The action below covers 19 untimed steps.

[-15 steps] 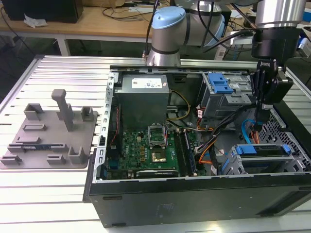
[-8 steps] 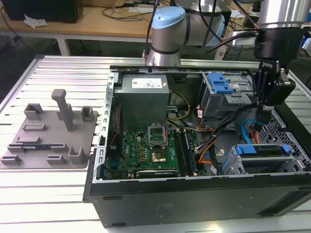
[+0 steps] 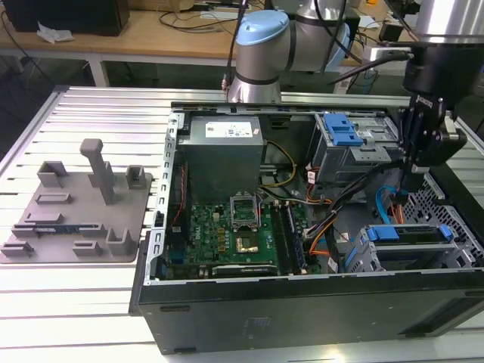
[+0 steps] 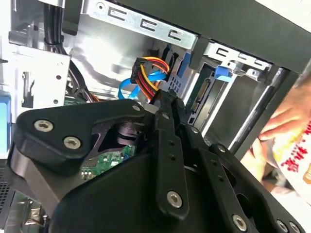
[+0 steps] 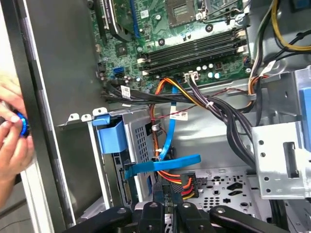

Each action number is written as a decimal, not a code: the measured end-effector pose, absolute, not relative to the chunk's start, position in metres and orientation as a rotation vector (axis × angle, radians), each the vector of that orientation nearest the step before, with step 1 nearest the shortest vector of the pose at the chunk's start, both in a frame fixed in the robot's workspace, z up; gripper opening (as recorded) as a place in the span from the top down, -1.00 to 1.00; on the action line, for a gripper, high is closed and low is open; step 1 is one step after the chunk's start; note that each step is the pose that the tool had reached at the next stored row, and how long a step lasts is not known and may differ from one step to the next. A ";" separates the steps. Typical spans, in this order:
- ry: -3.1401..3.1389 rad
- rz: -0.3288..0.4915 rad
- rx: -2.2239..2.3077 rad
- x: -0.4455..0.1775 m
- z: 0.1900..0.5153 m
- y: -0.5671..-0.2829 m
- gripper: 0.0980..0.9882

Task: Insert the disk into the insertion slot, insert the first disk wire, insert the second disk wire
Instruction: 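Insert the first disk wire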

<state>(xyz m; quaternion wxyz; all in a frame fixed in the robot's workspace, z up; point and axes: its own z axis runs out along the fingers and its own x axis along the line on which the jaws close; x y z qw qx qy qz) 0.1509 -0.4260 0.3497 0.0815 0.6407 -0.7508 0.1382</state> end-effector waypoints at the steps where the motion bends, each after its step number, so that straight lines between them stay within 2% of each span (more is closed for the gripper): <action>1: -2.251 0.402 1.920 0.151 0.350 -0.429 0.84; 8: -2.248 0.373 1.949 0.151 0.350 -0.439 0.84; 13: -2.278 0.304 1.980 0.151 0.350 -0.449 0.84; 19: -2.285 0.290 1.986 0.153 0.351 -0.468 0.84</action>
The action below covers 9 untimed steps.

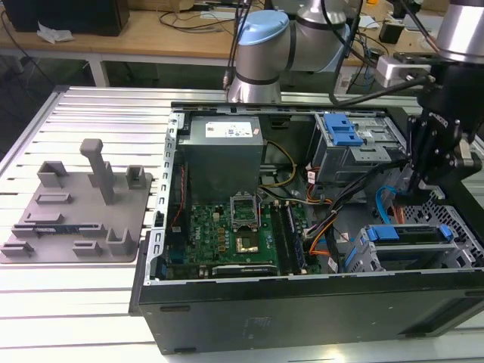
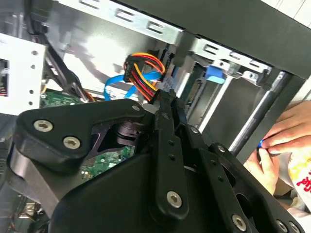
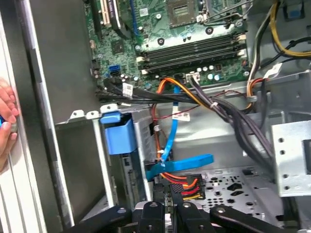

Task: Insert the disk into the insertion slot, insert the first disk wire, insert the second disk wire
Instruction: 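Insert the first disk wire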

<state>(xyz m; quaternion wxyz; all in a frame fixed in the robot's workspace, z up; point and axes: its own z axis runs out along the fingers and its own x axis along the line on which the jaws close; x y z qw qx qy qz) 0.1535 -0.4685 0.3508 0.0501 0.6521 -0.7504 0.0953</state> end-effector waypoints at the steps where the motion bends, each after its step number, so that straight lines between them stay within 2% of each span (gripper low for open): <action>1: -2.286 0.289 1.986 0.154 0.351 -0.471 0.84; 9: -2.283 0.274 1.996 0.158 0.351 -0.483 0.84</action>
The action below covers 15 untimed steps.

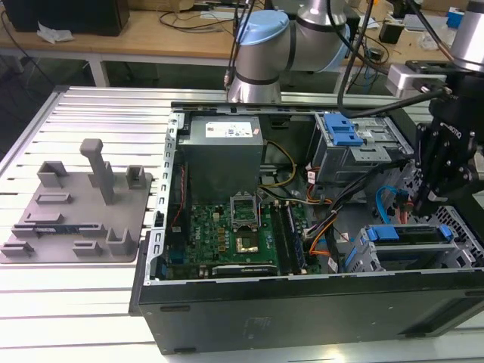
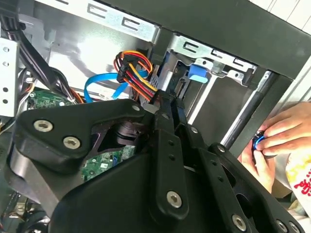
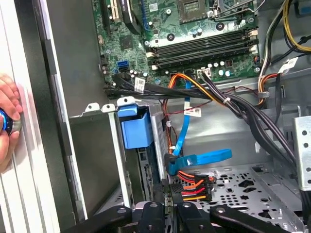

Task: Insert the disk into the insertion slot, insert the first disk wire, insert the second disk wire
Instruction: 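Insert the first disk wire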

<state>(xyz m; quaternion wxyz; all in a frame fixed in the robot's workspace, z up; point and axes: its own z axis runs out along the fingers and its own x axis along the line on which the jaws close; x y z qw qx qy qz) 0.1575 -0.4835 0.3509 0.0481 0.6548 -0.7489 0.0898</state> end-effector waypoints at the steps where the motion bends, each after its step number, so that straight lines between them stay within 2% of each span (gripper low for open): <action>1: -2.281 0.270 1.999 0.158 0.351 -0.485 0.84; 4: -2.281 0.259 2.005 0.159 0.351 -0.489 0.84; 6: -2.324 0.175 2.040 0.160 0.351 -0.497 0.84; 8: -2.341 0.139 2.053 0.160 0.351 -0.500 0.84; 15: -2.345 0.129 2.058 0.161 0.351 -0.502 0.84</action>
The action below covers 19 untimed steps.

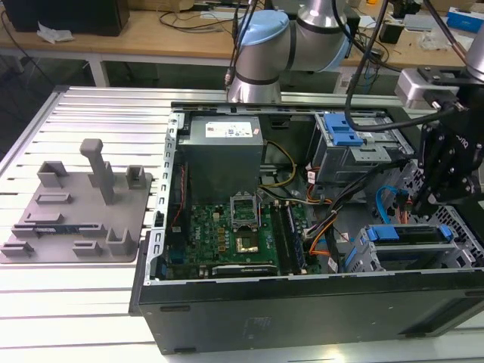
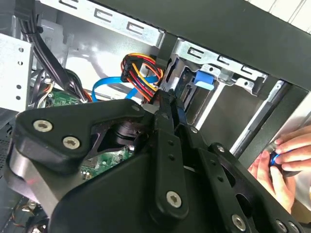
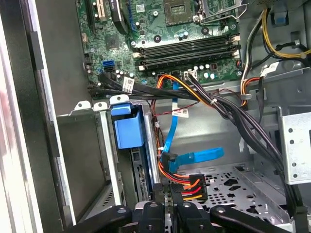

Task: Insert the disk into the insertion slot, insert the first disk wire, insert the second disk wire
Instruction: 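Insert the first disk wire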

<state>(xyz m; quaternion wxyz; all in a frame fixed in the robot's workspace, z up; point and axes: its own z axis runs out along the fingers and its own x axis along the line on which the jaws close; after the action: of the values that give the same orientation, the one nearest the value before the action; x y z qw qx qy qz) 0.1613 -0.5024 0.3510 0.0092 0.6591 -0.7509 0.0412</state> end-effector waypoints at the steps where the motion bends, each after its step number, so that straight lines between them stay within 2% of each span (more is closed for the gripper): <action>1: -2.345 0.128 2.059 0.162 0.351 -0.503 0.84; 15: -2.279 0.120 2.137 0.167 0.351 -0.508 0.84; 19: -2.258 0.080 2.121 0.168 0.351 -0.508 0.84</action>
<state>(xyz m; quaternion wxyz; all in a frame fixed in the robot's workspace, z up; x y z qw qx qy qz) 0.1683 -0.5077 0.3509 0.0212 0.6842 -0.7285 0.0257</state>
